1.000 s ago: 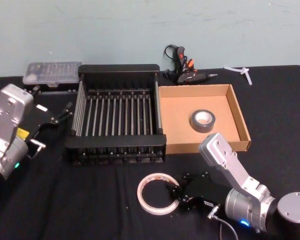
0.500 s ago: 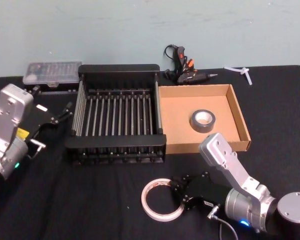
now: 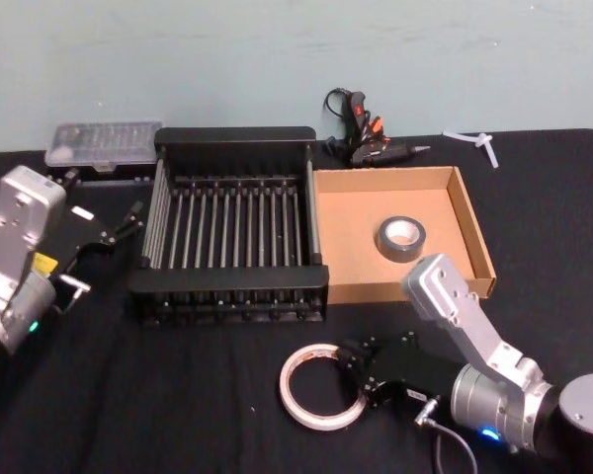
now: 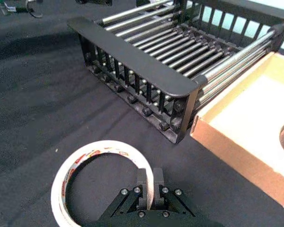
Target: Pick up the white tape and place it into the black box , Pick up the silver tape and place it into the brown box.
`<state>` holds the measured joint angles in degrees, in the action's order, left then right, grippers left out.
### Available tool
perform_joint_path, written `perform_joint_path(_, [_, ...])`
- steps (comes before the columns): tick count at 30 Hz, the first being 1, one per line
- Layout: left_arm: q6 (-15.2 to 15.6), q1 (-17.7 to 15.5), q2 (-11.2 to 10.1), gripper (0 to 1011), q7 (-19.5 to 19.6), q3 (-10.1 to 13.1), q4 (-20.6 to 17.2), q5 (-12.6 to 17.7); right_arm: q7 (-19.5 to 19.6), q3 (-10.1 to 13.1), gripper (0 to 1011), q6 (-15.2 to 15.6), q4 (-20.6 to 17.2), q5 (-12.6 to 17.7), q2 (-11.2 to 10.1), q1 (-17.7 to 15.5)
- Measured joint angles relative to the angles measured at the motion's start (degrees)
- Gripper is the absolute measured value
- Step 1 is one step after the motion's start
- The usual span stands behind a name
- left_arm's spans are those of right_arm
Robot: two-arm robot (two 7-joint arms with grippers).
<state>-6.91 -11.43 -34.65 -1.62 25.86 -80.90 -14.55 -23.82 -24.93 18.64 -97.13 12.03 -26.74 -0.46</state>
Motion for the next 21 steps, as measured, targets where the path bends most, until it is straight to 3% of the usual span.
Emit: perform_joint_path(21, [0.00,0.00,0.00,1001,0.00,0.00,0.00,0.00,-2.34,2.51,86,-3.67,-6.06,5.01,-3.93,-0.56])
